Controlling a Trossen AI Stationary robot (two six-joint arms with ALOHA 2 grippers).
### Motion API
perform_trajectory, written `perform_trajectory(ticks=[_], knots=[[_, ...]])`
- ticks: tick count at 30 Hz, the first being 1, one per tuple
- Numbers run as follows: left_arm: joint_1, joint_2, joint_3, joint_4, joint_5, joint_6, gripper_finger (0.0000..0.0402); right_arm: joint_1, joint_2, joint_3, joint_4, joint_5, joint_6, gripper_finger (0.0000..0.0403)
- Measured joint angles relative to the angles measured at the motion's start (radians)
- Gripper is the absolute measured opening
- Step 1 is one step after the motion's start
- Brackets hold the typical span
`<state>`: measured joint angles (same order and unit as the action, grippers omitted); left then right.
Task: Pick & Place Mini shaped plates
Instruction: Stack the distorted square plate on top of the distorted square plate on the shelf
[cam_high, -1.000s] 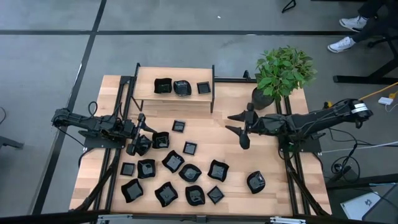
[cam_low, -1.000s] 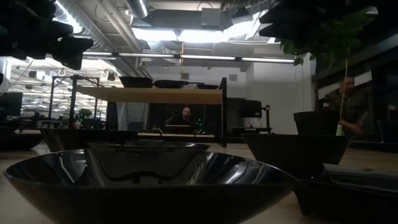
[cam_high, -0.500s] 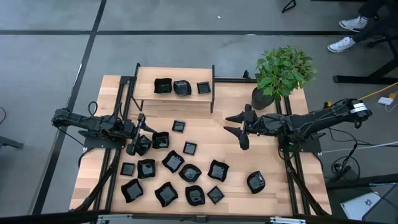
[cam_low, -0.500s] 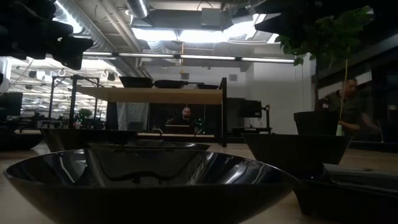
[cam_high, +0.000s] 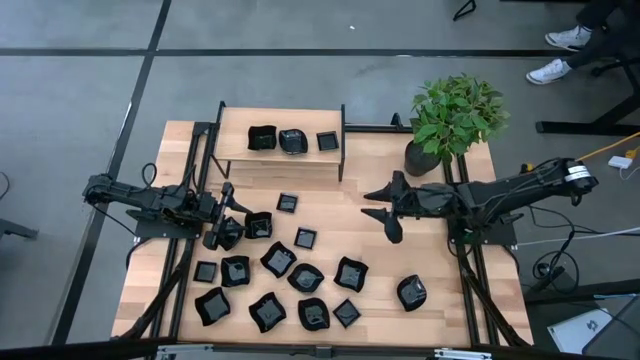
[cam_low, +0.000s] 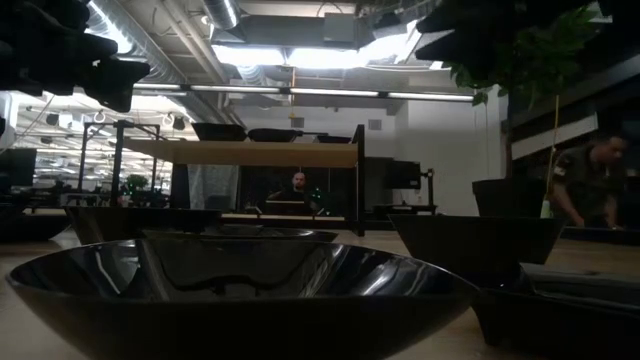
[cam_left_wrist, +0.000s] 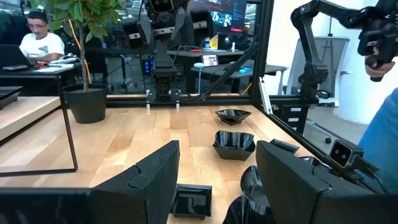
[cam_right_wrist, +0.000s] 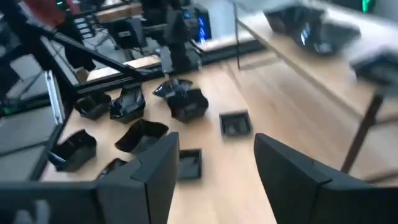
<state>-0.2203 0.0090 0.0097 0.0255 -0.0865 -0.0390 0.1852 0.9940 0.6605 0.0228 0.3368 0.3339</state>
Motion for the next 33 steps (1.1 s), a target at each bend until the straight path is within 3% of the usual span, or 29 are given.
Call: perform_trajectory(ticks=[5, 23, 33], knots=[[0.0, 0.0, 0.0, 0.0, 0.0, 0.0, 0.0208, -0.029, 0.011, 0.068, -0.239, 0.017, -0.057, 0.0207], [0.0, 0.0, 0.0, 0.0, 0.0, 0.0, 0.0207, -0.074, 0.04, 0.093, -0.307, -0.186, 0.229, 0.0207], [0.0, 0.0, 0.0, 0.0, 0.0, 0.0, 0.0208, -0.074, 0.211, 0.305, -0.521, -0.239, 0.168, 0.0207]])
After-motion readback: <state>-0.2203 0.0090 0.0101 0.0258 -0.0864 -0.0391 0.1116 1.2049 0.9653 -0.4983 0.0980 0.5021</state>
